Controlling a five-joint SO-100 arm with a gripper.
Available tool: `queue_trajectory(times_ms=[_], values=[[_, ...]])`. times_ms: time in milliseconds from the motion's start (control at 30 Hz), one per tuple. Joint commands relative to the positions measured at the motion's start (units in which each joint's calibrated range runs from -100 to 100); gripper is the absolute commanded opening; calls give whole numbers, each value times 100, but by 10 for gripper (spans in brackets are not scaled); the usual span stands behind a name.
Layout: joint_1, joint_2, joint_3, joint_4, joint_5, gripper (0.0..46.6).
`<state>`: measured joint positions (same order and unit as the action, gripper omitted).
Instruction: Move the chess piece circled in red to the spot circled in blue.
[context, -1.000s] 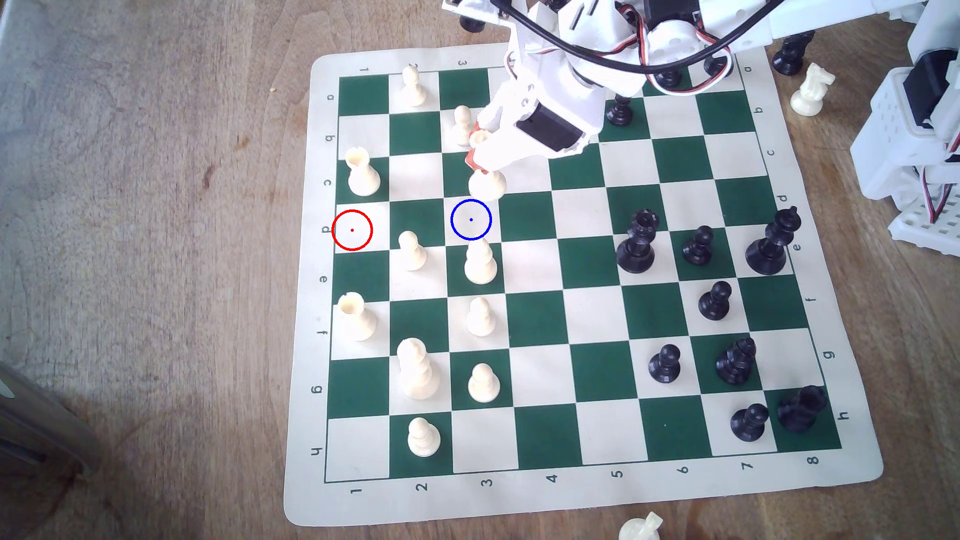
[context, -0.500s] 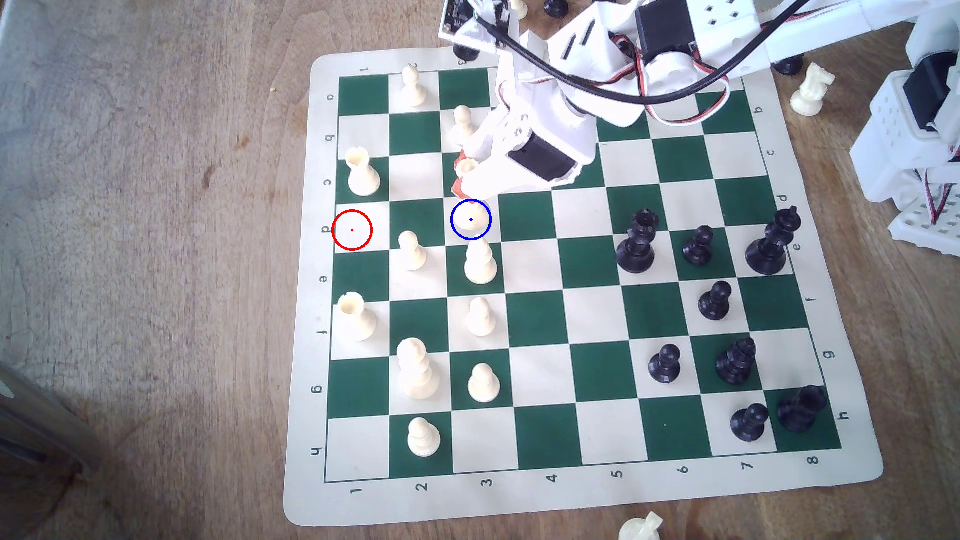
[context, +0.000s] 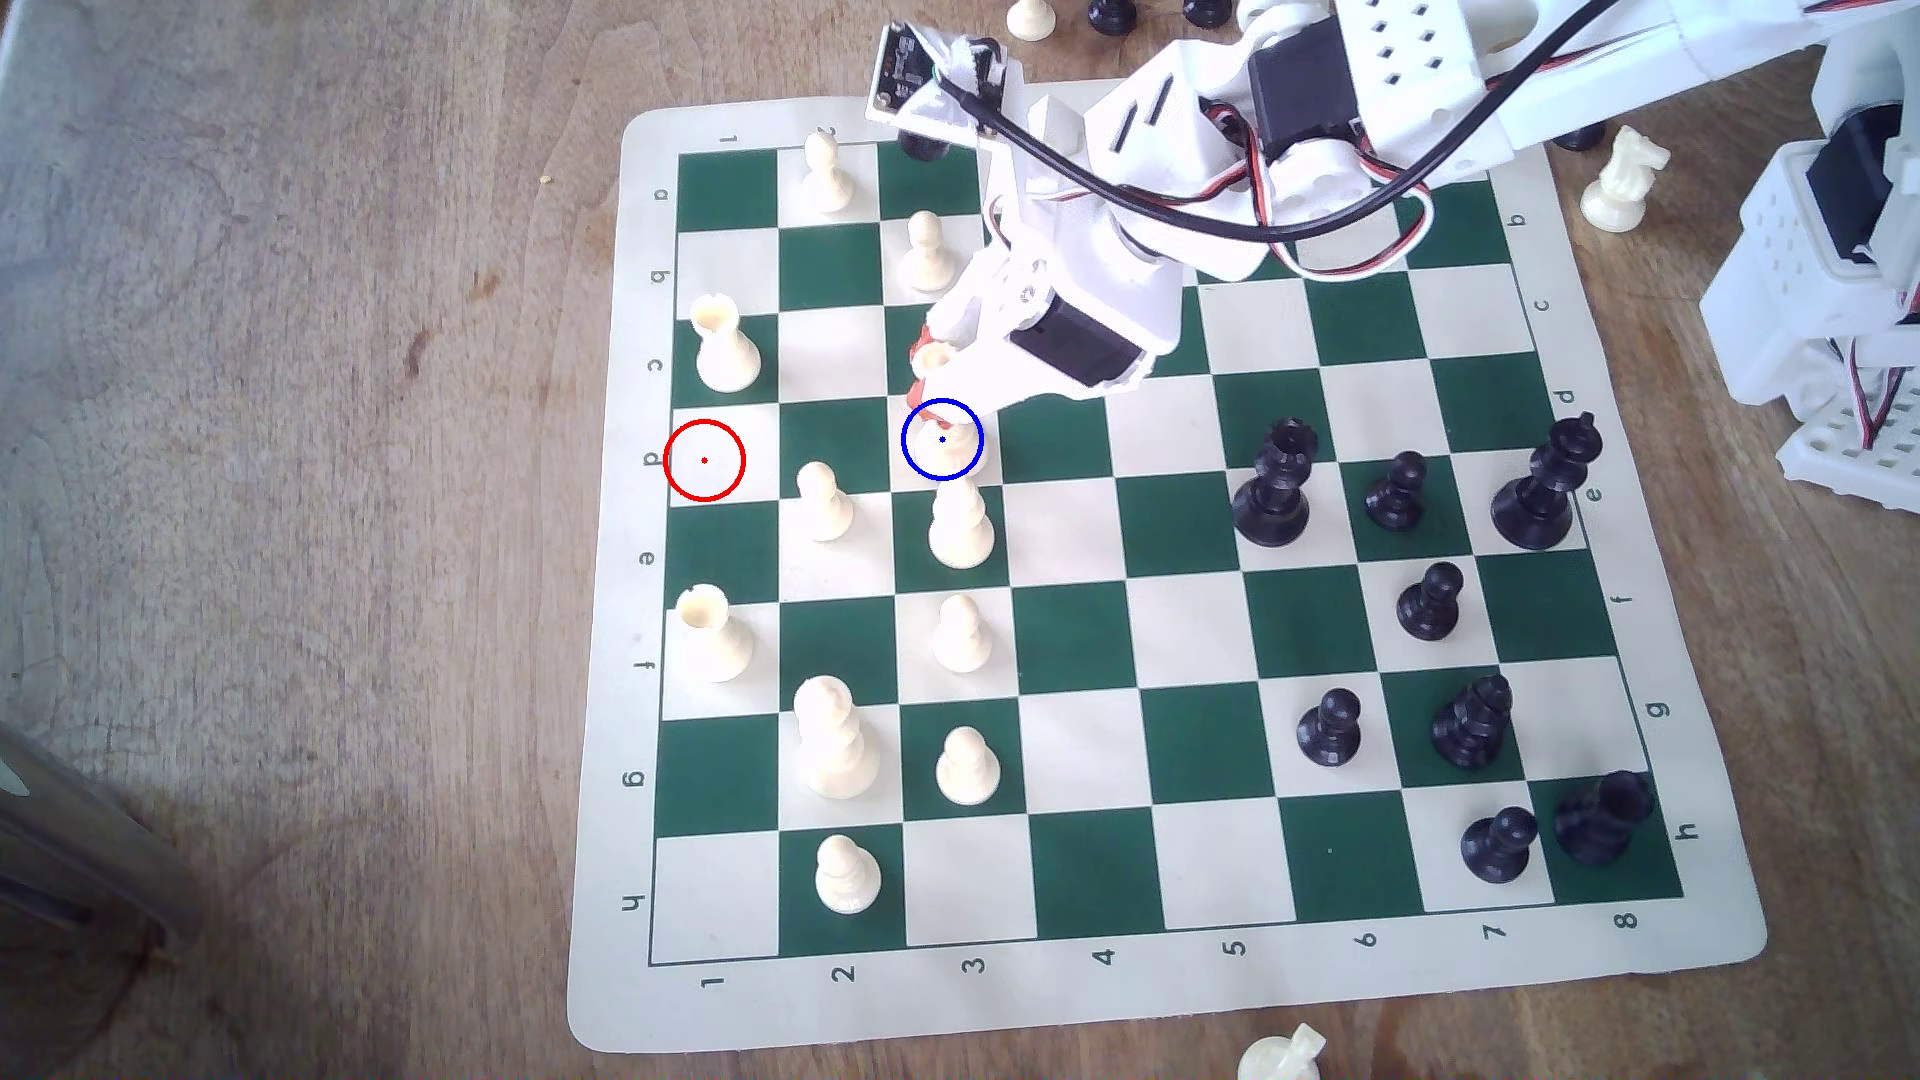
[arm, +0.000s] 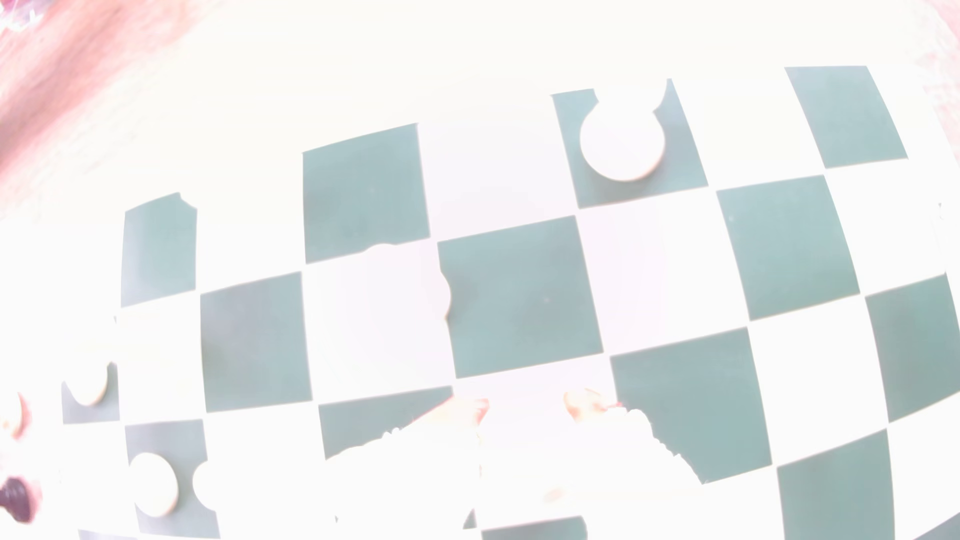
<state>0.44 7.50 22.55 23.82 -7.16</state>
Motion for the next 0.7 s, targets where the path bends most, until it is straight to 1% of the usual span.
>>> queue_trajectory(times_ms=[0,100,133,200,233,267,367,500,667], values=[[22,-62,-269,-106,-15,23],[22,-62,-278,-114,0,28],[30,-62,-278,-97,5,45],[38,-71,-260,-73,5,119],[46,-113,-269,17,-54,173],[46,-139,-278,75,-59,184],[61,-249,-278,238,-54,199],[116,-410,-278,361,-24,202],[226,-690,-315,369,-49,200]])
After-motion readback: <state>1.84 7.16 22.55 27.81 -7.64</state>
